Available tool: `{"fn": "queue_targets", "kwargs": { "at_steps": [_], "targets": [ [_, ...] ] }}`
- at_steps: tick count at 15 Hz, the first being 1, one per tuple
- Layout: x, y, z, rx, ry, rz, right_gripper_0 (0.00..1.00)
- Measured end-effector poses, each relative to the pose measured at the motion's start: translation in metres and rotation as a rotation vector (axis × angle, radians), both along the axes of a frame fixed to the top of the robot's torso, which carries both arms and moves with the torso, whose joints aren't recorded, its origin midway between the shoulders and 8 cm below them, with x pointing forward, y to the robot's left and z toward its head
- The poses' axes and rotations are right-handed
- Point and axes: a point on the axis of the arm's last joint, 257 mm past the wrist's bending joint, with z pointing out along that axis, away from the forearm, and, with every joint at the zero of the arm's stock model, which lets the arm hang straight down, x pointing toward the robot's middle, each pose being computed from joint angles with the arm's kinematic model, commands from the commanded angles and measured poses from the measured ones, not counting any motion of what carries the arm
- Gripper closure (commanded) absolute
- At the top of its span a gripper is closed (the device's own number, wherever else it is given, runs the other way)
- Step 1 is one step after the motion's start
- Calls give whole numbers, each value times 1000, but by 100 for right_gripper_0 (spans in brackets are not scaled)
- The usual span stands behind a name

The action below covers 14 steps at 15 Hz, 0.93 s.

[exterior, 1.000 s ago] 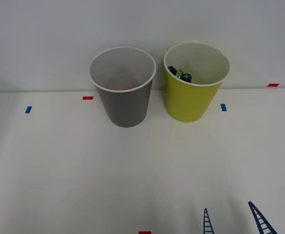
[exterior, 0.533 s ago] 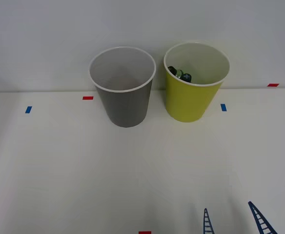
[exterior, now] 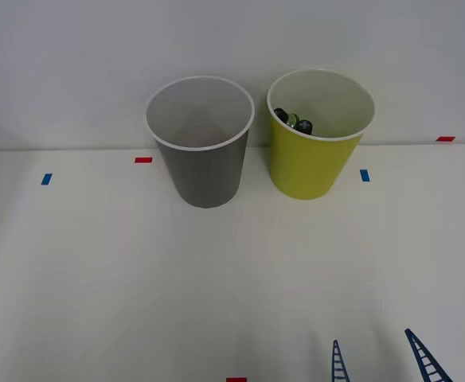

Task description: Put cans in the gray bin, plastic bottles in the light green bin

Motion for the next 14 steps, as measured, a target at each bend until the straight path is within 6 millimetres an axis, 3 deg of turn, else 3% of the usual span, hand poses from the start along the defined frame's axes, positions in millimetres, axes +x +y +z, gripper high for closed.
{"fn": "queue_targets", "kwargs": {
  "at_steps": [14],
  "targets": [
    [0,0,0,0,0,0,0]
  ]
}}
